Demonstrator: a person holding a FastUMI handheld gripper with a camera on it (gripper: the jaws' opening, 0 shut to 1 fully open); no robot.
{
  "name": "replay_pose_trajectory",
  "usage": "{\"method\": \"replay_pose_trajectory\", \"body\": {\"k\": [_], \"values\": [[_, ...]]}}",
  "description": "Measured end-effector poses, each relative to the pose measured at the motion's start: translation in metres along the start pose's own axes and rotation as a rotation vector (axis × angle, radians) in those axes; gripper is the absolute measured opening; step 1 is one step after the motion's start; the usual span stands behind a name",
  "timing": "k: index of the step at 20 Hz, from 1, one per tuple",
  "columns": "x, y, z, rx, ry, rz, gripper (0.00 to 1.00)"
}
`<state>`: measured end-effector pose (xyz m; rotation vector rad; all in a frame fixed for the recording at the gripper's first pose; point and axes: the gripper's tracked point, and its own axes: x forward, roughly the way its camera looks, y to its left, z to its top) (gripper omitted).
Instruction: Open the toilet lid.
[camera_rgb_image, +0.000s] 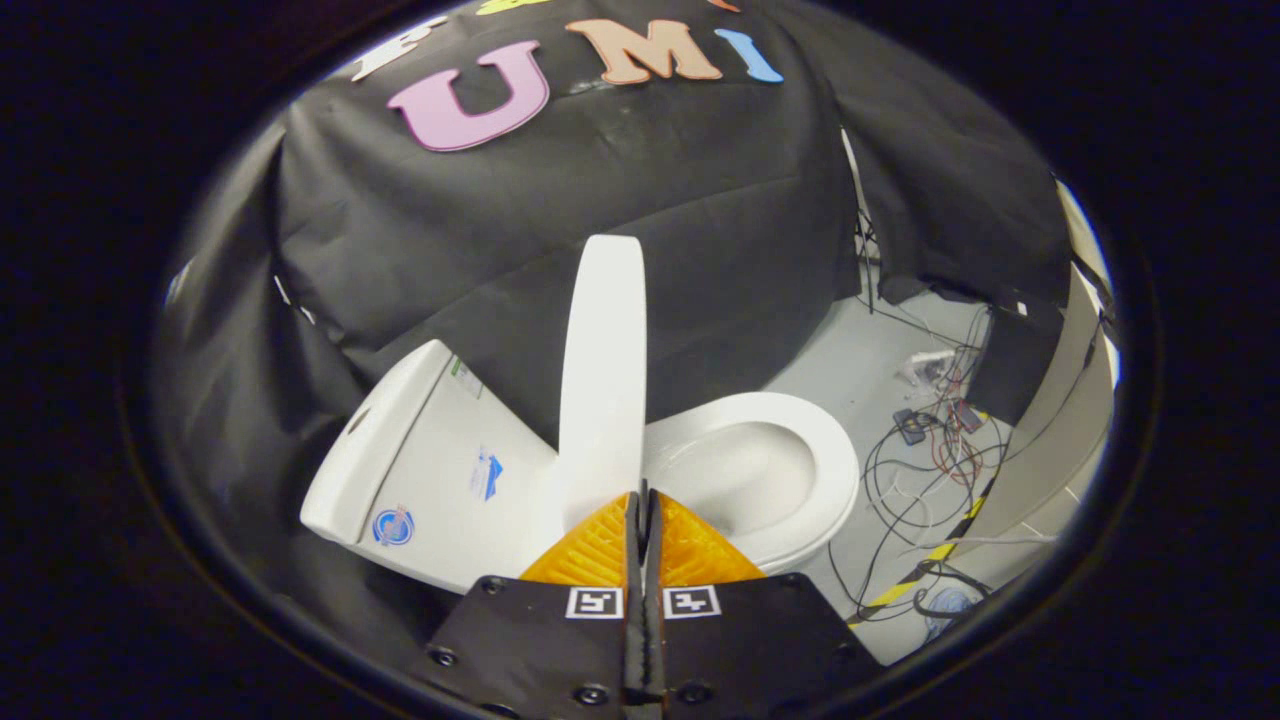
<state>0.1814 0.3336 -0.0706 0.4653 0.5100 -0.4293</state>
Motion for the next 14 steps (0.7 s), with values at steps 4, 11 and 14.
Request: {"method": "replay_pose_trajectory", "body": {"k": [4,11,14], "values": [[-0.002,0.026,0.001,-0.047,-0.034,0.032,0.0],[-0.007,0.061,0.001,-0.15,-0.044,0.047,0.01],[-0.008,0.072,0.0,-0.183,-0.047,0.049,0.01]]}}
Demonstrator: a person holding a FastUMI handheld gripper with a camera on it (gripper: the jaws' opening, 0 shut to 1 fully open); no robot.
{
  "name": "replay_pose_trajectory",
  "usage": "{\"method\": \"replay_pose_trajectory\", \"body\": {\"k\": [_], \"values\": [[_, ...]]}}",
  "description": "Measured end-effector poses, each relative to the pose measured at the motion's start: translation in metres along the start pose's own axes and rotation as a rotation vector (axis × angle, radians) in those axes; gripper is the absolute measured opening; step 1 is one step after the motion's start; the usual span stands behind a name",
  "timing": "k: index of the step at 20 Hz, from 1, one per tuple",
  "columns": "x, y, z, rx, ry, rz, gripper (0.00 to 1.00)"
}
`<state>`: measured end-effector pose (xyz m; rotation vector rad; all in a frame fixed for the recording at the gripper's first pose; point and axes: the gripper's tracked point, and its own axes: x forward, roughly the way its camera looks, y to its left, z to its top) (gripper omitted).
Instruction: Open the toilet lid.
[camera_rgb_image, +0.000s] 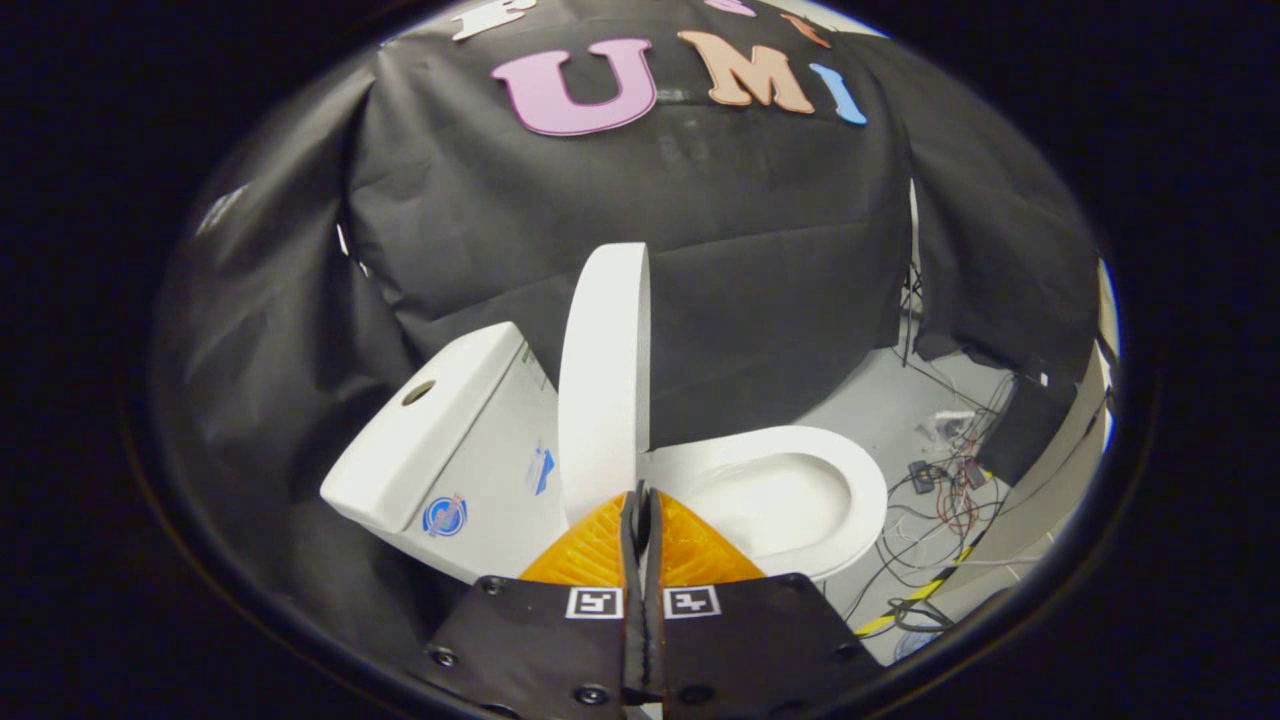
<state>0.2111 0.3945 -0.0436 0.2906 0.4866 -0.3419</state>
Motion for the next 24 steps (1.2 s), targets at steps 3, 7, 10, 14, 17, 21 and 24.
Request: {"method": "replay_pose_trajectory", "body": {"k": [3,7,10,14,17,21,24], "values": [[0.001,0.014,0.0,-0.025,-0.005,0.006,0.01],[0.003,0.034,0.0,-0.068,-0.007,0.018,0.01],[0.004,0.049,-0.001,-0.081,-0.012,0.031,0.01],[0.005,0.069,-0.004,-0.102,-0.01,0.075,0.01],[0.007,0.086,-0.008,-0.116,0.0,0.093,0.01],[0.01,0.104,-0.011,-0.15,0.007,0.105,0.01],[0.012,0.116,-0.015,-0.152,-0.009,0.109,0.01]]}}
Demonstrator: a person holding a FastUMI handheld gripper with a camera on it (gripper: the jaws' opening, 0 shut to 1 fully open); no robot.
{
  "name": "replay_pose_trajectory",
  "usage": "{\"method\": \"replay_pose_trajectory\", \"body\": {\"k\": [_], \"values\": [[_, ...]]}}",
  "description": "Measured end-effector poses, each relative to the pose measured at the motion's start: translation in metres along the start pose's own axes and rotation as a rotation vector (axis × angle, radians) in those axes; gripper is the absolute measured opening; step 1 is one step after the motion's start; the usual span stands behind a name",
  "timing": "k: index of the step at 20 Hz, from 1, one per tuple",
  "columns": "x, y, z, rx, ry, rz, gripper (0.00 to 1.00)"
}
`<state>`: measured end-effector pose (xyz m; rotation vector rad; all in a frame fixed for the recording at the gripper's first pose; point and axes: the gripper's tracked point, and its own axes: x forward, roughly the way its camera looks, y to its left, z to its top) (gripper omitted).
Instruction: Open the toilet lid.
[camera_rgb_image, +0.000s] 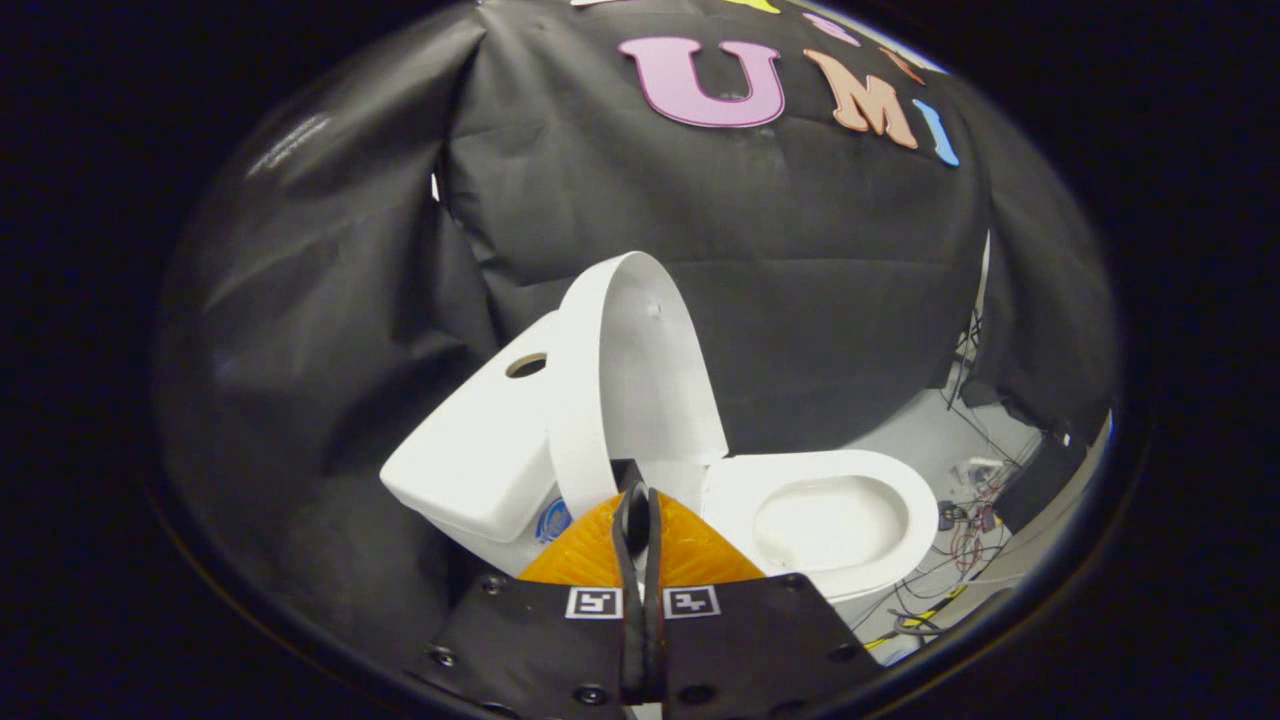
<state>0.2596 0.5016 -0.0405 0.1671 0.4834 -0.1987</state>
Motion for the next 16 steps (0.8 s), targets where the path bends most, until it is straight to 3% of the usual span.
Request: {"method": "replay_pose_trajectory", "body": {"k": [5,9,10,13,16], "values": [[0.002,0.007,0.001,-0.028,-0.026,-0.016,0.02],[0.006,0.016,-0.004,-0.018,-0.038,0.015,0.09],[0.004,0.017,-0.002,-0.01,-0.051,0.018,0.16],[0.0,0.017,-0.005,0.006,-0.055,0.049,0.16],[-0.001,0.025,-0.004,0.043,-0.057,0.13,0.3]]}}
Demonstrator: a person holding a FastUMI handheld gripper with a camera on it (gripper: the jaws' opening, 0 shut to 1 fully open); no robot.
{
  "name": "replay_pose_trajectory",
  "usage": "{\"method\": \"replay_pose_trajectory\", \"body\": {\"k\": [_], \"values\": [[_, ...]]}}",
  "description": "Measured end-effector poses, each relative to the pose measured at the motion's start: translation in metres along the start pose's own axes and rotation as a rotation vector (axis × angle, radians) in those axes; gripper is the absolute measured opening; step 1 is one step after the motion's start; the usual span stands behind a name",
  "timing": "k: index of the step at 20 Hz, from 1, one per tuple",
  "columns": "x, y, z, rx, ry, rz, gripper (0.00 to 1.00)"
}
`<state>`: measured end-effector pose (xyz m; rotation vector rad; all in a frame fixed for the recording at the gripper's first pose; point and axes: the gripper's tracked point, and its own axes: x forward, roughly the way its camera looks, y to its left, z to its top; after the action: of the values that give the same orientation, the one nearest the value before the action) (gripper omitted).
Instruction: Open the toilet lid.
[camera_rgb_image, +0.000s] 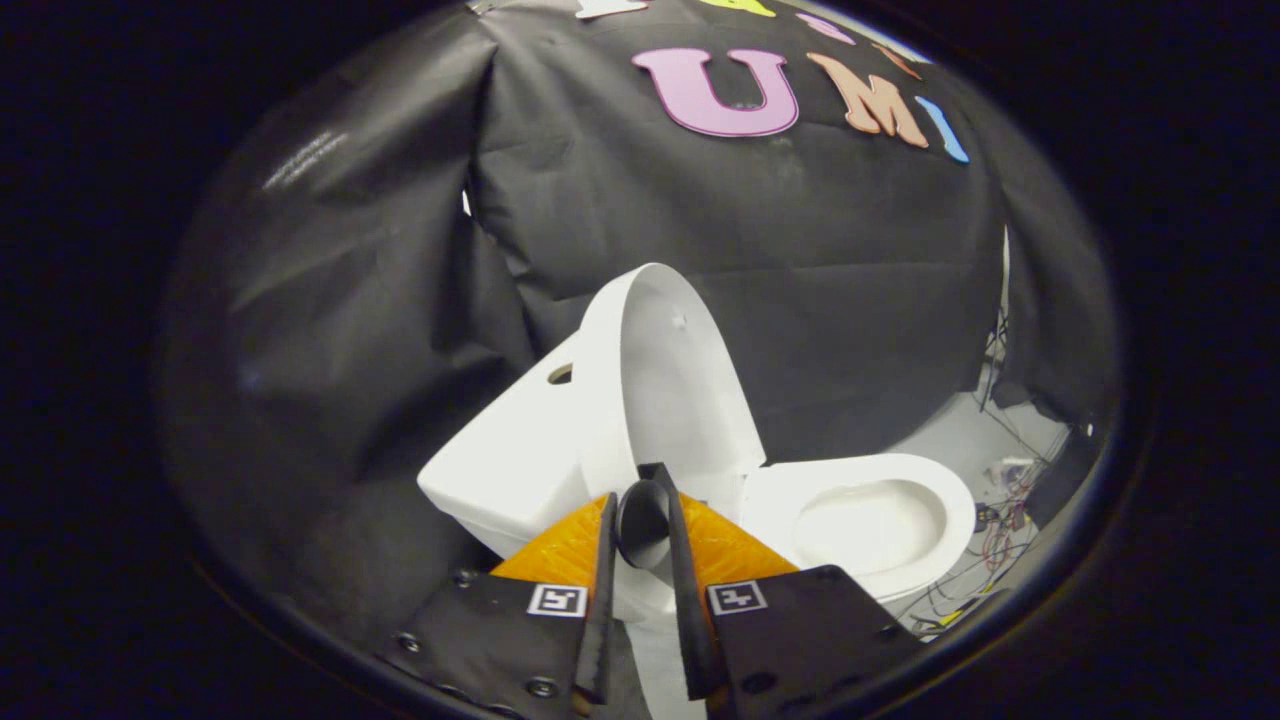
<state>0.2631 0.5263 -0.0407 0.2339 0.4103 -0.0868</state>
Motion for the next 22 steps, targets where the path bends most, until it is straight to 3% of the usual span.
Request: {"method": "replay_pose_trajectory", "body": {"k": [5,16,19,22], "values": [[-0.022,-0.015,0.003,-0.112,-0.063,0.016,0.98],[-0.089,-0.05,0.017,-0.224,-0.196,0.084,0.98],[-0.106,-0.078,0.029,-0.273,-0.242,0.053,0.98],[-0.119,-0.094,0.034,-0.224,-0.275,0.051,0.98]]}}
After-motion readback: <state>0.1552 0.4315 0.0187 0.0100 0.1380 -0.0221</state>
